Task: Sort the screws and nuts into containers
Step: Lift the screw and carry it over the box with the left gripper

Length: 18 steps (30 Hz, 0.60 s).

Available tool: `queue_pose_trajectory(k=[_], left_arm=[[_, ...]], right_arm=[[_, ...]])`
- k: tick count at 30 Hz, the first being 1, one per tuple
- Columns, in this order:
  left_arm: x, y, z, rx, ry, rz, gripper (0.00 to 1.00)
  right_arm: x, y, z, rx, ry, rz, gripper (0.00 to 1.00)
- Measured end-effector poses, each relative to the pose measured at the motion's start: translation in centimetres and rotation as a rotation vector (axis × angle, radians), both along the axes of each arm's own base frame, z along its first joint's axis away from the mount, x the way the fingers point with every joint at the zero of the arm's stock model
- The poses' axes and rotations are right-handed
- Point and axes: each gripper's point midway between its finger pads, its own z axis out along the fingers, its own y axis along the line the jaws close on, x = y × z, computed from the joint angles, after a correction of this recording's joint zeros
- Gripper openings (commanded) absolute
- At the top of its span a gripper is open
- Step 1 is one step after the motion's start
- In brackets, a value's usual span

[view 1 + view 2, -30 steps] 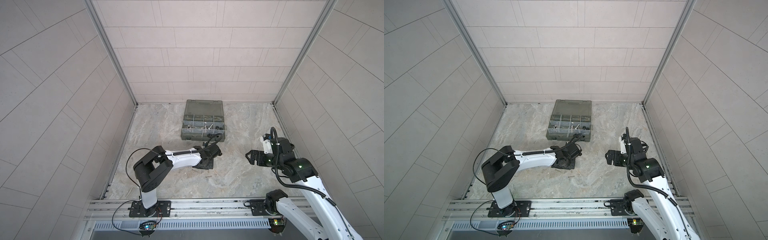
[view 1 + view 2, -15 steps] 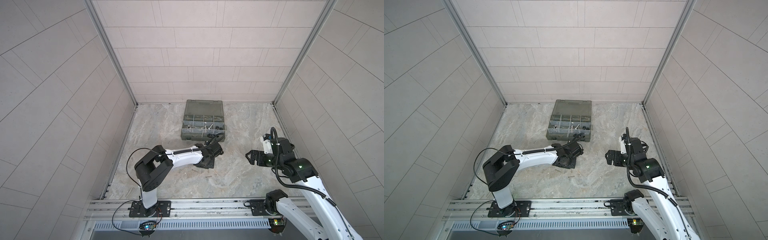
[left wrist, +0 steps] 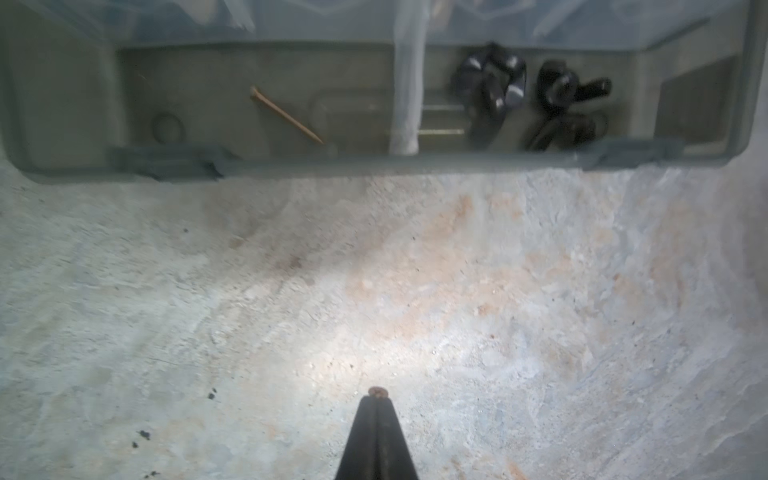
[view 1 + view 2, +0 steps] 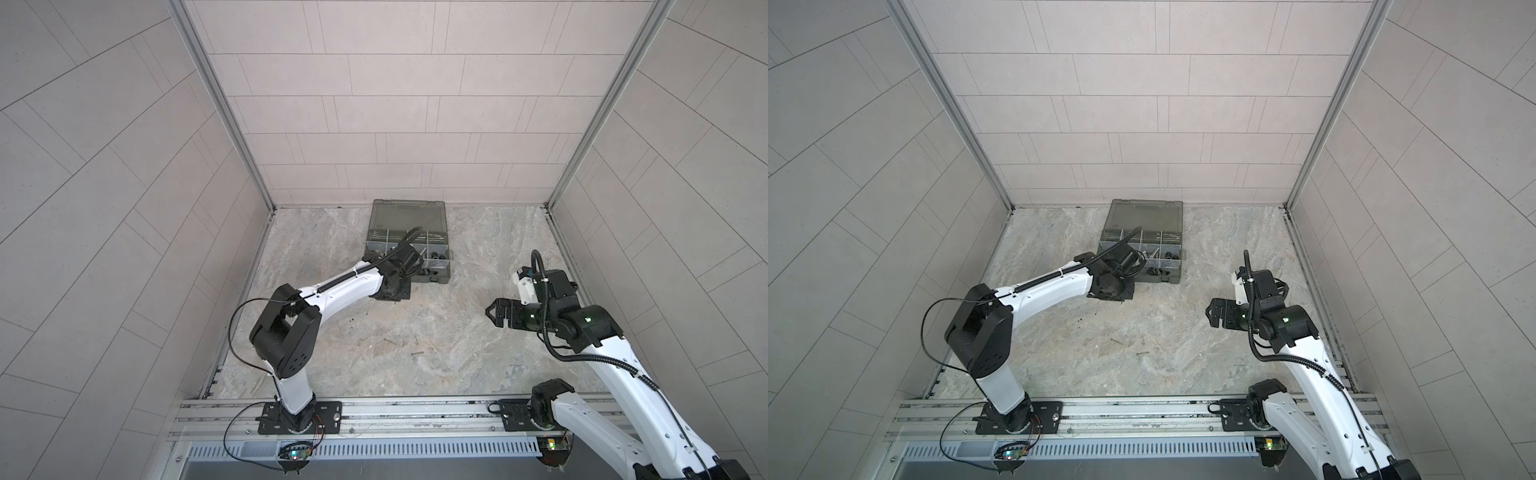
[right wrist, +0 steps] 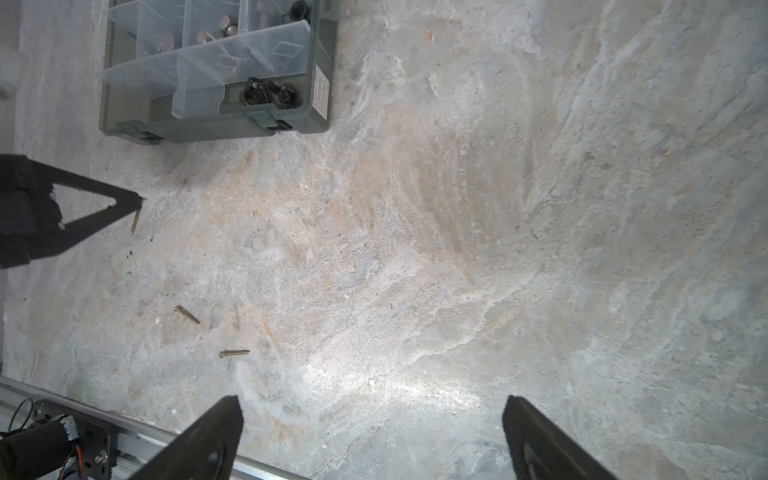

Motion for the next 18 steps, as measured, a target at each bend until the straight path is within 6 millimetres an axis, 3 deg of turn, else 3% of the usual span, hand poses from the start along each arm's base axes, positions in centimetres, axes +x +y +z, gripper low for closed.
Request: queue_pose_trajectory(k=[11, 18], left_arm=[[6.4, 3.2, 5.0, -0.102, -0.087, 0.082, 0.02], [8.1, 4.5, 3.4, -0.143, -0.041, 0.118, 0.02]], right_arm=[[2.9, 2.6, 1.6, 0.069, -0.011, 0.028, 0.99], [5.4, 6.2, 2.2, 0.046, -0.02, 0.103, 0.99]])
